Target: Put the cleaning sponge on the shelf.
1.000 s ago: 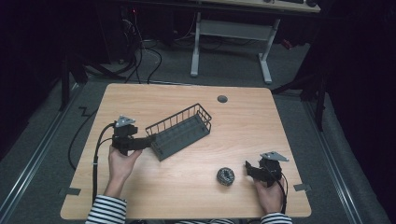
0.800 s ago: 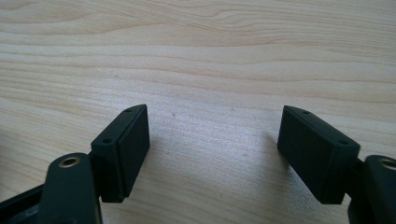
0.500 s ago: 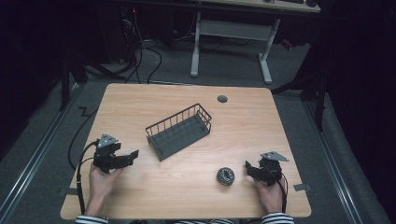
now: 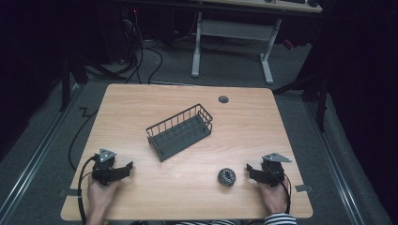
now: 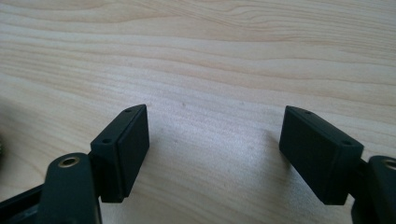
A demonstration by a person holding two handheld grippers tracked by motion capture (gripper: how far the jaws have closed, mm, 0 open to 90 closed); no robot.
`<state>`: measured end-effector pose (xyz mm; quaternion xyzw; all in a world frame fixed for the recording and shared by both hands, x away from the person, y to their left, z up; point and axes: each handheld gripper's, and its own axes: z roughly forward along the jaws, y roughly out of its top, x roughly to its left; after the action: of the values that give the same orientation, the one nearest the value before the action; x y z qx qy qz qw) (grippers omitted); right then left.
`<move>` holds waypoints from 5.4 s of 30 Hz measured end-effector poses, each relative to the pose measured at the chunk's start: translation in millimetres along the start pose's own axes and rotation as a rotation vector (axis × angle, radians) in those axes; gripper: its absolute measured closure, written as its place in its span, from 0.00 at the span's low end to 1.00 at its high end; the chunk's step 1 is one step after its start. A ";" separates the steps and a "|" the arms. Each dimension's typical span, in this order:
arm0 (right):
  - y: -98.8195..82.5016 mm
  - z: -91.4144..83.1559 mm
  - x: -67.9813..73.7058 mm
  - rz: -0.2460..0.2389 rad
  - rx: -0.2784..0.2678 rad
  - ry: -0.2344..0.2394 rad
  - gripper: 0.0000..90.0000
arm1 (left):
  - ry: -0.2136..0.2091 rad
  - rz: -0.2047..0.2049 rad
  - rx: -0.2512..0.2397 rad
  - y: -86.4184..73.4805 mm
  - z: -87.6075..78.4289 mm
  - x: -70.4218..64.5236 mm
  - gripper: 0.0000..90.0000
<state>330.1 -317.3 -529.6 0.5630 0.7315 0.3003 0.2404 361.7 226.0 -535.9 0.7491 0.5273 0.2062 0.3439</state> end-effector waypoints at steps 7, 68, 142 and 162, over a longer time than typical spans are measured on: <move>-8.9 -17.6 -2.5 -0.009 -0.041 0.048 0.31 | 0.032 0.025 -0.002 -1.2 1.6 -4.4 0.23; 10.5 -27.1 81.7 -0.283 -0.052 0.349 0.53 | 0.041 0.018 0.001 -1.0 2.2 -5.6 0.21; 230.0 45.6 132.4 -0.319 -0.035 0.346 0.58 | 0.023 0.039 -0.002 -1.1 2.1 -8.3 0.23; 224.0 83.5 145.9 -0.301 0.074 0.331 0.44 | 0.021 0.039 -0.001 -1.0 2.0 -8.2 0.23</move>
<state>503.3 -120.3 -431.3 0.3991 0.8471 0.3223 0.1385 359.5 218.0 -537.6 0.7570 0.5160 0.2211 0.3344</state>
